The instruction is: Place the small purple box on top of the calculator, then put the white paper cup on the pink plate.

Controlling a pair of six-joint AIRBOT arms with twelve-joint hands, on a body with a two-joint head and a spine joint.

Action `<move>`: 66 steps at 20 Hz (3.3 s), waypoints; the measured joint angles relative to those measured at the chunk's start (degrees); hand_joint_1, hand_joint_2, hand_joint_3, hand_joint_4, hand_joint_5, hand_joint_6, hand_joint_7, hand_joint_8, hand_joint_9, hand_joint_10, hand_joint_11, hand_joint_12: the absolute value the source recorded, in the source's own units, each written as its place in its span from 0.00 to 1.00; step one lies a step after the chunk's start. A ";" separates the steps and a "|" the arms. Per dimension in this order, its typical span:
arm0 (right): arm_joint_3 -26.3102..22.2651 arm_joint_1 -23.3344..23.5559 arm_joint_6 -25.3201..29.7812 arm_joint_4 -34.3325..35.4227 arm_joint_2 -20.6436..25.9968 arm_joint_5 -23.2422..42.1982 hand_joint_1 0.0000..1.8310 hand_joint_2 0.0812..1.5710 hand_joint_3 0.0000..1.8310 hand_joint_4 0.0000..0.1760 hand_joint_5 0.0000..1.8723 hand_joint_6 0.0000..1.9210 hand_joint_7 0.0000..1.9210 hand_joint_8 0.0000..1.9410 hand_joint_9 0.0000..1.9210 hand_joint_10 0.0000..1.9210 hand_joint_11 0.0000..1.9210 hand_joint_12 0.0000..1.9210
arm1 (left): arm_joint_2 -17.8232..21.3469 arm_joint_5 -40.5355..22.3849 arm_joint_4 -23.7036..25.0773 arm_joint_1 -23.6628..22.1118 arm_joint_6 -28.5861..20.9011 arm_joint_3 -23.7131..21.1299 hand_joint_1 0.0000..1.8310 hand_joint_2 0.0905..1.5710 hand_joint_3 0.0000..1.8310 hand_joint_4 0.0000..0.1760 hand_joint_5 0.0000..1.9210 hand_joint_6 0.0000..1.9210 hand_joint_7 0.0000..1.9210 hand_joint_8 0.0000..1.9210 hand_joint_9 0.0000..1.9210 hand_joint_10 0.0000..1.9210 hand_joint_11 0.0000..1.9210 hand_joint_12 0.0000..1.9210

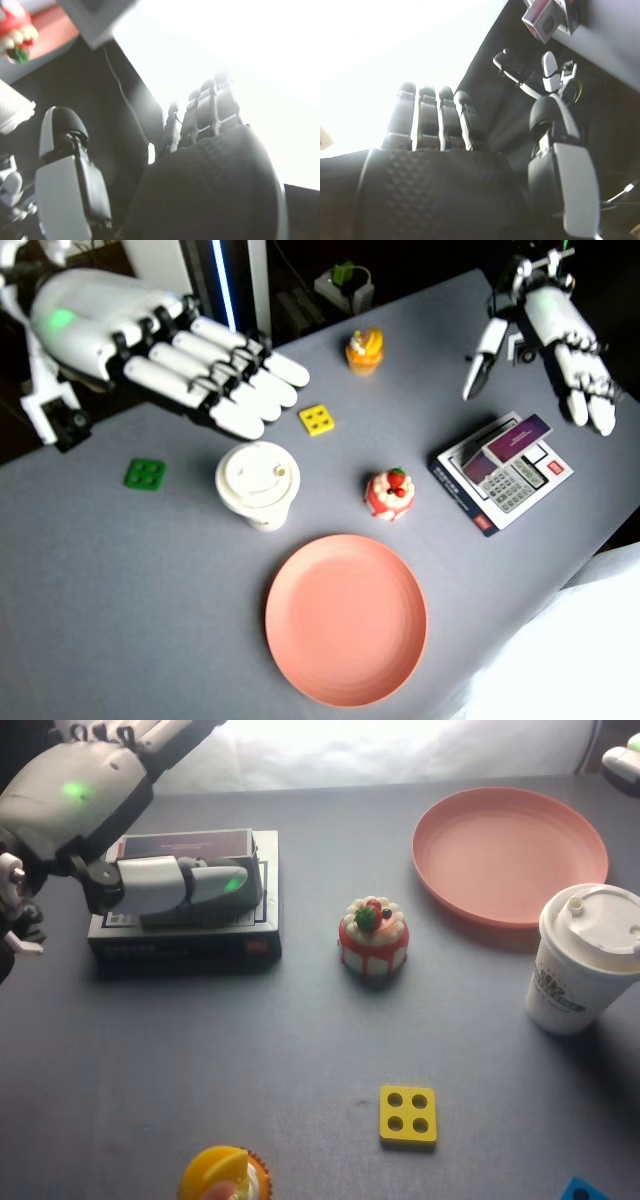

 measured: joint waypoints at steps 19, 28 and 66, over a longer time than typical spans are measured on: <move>13.77 7.91 4.87 2.86 -14.08 -22.58 0.47 0.66 0.00 0.00 0.06 0.03 0.11 0.05 0.02 0.18 0.04 0.50 | 1.27 -7.65 5.84 0.74 -2.91 -3.08 0.54 0.67 0.00 0.45 0.12 0.03 0.02 0.00 0.00 0.00 0.00 0.00; 12.33 9.25 5.14 1.97 -12.41 -20.76 0.56 0.70 0.00 0.00 0.08 0.53 0.15 0.60 0.15 0.86 0.15 1.00 | 1.38 -8.11 3.50 2.40 -2.93 -2.95 0.50 0.72 0.00 0.43 0.12 0.00 0.01 0.00 0.00 0.00 0.00 0.37; 35.56 30.71 -5.18 18.53 -30.08 -40.98 0.36 0.62 0.00 0.11 0.00 0.00 0.00 0.00 0.00 0.00 0.00 0.72 | -1.11 -13.57 2.51 6.36 -7.08 -1.60 0.51 0.74 0.00 0.26 0.11 0.00 0.00 0.00 0.00 0.00 0.00 0.00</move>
